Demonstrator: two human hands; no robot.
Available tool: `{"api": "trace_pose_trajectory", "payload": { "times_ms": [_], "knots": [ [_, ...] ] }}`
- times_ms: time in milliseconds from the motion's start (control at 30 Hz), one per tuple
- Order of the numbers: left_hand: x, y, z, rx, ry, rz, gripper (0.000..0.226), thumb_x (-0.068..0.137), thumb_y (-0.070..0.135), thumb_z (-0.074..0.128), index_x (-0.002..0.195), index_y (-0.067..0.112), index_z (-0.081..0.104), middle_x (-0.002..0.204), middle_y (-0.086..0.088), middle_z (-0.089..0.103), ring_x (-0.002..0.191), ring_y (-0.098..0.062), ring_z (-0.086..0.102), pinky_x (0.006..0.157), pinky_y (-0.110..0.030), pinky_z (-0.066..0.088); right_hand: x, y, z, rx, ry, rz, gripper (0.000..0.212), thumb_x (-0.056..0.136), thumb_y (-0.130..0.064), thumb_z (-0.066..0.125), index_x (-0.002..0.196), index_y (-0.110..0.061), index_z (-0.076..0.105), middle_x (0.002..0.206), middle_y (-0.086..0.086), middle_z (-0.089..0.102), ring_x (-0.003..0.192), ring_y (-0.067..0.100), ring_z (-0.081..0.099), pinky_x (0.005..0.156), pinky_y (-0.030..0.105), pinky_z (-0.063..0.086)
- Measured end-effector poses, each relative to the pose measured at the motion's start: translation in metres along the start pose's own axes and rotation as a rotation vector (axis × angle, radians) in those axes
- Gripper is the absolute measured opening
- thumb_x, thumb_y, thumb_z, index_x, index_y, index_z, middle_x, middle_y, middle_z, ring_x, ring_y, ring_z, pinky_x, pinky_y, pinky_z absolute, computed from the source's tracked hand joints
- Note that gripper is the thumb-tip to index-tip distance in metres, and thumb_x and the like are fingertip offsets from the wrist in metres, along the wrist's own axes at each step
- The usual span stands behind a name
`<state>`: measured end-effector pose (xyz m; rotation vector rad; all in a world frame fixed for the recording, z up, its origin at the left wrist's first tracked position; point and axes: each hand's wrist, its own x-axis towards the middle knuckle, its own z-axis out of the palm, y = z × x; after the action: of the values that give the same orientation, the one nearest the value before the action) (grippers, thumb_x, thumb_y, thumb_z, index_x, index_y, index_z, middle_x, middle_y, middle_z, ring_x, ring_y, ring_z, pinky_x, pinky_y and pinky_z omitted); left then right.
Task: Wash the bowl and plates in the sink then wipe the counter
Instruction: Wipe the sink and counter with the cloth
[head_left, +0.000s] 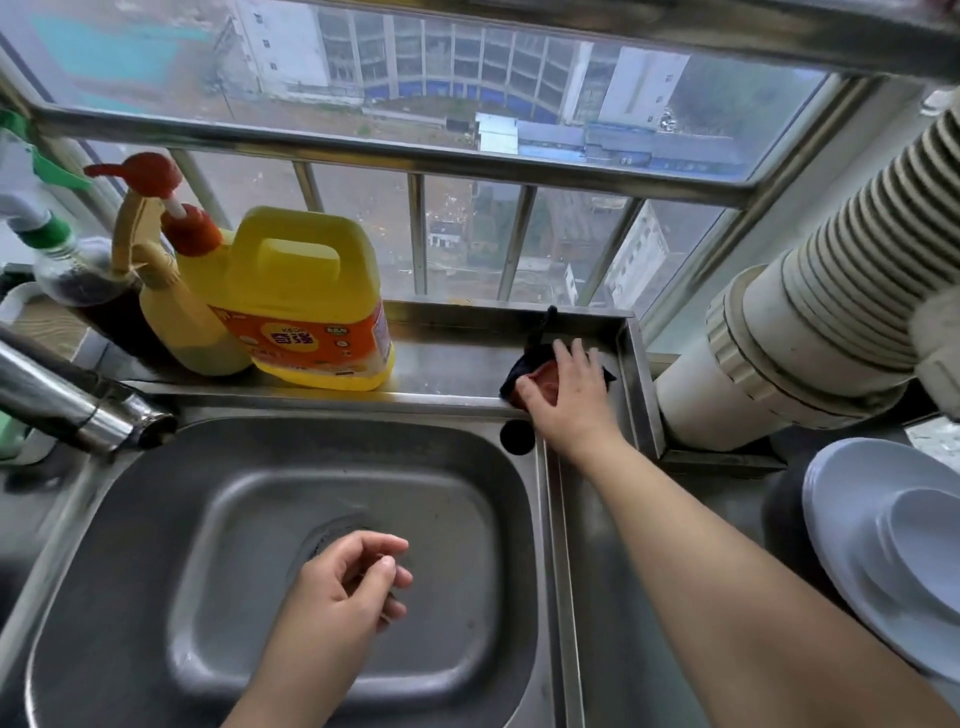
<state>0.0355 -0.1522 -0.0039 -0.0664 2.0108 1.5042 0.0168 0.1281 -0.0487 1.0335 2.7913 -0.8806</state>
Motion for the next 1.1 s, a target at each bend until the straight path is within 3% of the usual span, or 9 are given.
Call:
{"api": "trace_pose_trajectory", "payload": {
  "times_ms": [100, 233, 300, 400, 467, 567, 733, 933, 1100],
  "knots": [
    [-0.001, -0.005, -0.008, -0.013, 0.035, -0.001, 0.026, 0.090, -0.009, 0.050, 0.083, 0.009, 0.067, 0.062, -0.006, 0.069, 0.044, -0.013, 0.058, 0.042, -0.019, 0.045, 0.026, -0.028, 0.019, -0.126, -0.137, 0.060, 0.064, 0.100, -0.040, 0.027, 0.152, -0.009, 0.007, 0.158, 0.015, -0.009, 0.146, 0.028, -0.012, 0.118, 0.040, -0.005],
    [-0.001, -0.008, -0.014, -0.039, 0.078, -0.010, 0.026, 0.089, -0.011, 0.050, 0.082, 0.008, 0.067, 0.060, -0.007, 0.069, 0.042, -0.013, 0.057, 0.042, -0.020, 0.044, 0.041, -0.064, 0.043, -0.226, -0.137, 0.010, 0.066, 0.098, -0.040, 0.030, 0.153, -0.014, 0.004, 0.157, 0.018, -0.012, 0.145, 0.031, -0.013, 0.117, 0.041, -0.006],
    [0.000, -0.009, -0.014, -0.040, 0.087, -0.015, 0.026, 0.089, -0.011, 0.050, 0.081, 0.008, 0.066, 0.060, -0.007, 0.068, 0.042, -0.013, 0.056, 0.042, -0.021, 0.043, 0.034, -0.067, 0.047, -0.259, -0.137, -0.150, 0.062, 0.100, -0.038, 0.030, 0.153, -0.016, 0.007, 0.159, 0.014, -0.007, 0.146, 0.027, -0.009, 0.117, 0.037, -0.005],
    [0.002, -0.006, -0.001, -0.037, 0.065, -0.023, 0.026, 0.089, -0.012, 0.050, 0.080, 0.007, 0.066, 0.057, -0.006, 0.068, 0.040, -0.011, 0.055, 0.039, -0.019, 0.043, 0.023, -0.069, 0.048, -0.241, -0.298, -0.515, 0.055, 0.102, -0.033, 0.032, 0.152, -0.019, 0.016, 0.160, 0.003, 0.006, 0.147, 0.017, 0.000, 0.115, 0.026, -0.001],
    [0.003, -0.002, 0.010, -0.026, 0.020, -0.019, 0.026, 0.089, -0.012, 0.050, 0.081, 0.007, 0.065, 0.056, -0.005, 0.067, 0.039, -0.009, 0.055, 0.039, -0.017, 0.043, 0.027, -0.062, 0.041, -0.255, -0.343, -0.587, 0.051, 0.102, -0.033, 0.032, 0.151, -0.026, 0.021, 0.160, -0.005, 0.008, 0.147, 0.012, 0.001, 0.115, 0.026, -0.001],
    [0.003, 0.001, 0.019, -0.014, -0.022, -0.006, 0.025, 0.090, -0.011, 0.049, 0.082, 0.007, 0.066, 0.057, -0.006, 0.068, 0.041, -0.009, 0.056, 0.040, -0.017, 0.043, 0.034, -0.024, 0.021, -0.217, -0.265, -0.386, 0.052, 0.100, -0.033, 0.031, 0.150, -0.032, 0.020, 0.160, -0.009, 0.005, 0.146, 0.011, -0.002, 0.116, 0.031, -0.003],
    [0.002, 0.002, 0.032, 0.009, -0.058, -0.017, 0.025, 0.091, -0.009, 0.049, 0.084, 0.008, 0.065, 0.059, -0.005, 0.067, 0.043, -0.009, 0.057, 0.042, -0.017, 0.044, -0.013, 0.037, 0.009, -0.179, -0.082, -0.028, 0.055, 0.101, -0.035, 0.027, 0.152, -0.028, 0.009, 0.160, -0.005, -0.005, 0.146, 0.012, -0.008, 0.116, 0.032, -0.008],
    [-0.002, 0.011, 0.060, 0.113, -0.152, 0.051, 0.023, 0.092, -0.003, 0.049, 0.086, 0.012, 0.065, 0.072, -0.006, 0.067, 0.049, -0.005, 0.057, 0.049, -0.014, 0.044, -0.112, 0.063, 0.010, -0.157, -0.210, -0.167, 0.061, 0.100, -0.038, 0.031, 0.151, -0.032, -0.003, 0.156, -0.014, -0.016, 0.137, -0.003, -0.023, 0.112, 0.023, -0.016],
    [-0.004, -0.002, 0.070, 0.198, -0.189, 0.077, 0.022, 0.092, 0.000, 0.049, 0.087, 0.015, 0.065, 0.076, -0.007, 0.068, 0.051, -0.004, 0.059, 0.051, -0.014, 0.044, -0.080, 0.063, 0.013, -0.152, -0.163, -0.098, 0.065, 0.098, -0.041, 0.032, 0.152, -0.027, -0.002, 0.159, -0.010, -0.011, 0.144, 0.006, -0.014, 0.115, 0.027, -0.011]
  ]
}}
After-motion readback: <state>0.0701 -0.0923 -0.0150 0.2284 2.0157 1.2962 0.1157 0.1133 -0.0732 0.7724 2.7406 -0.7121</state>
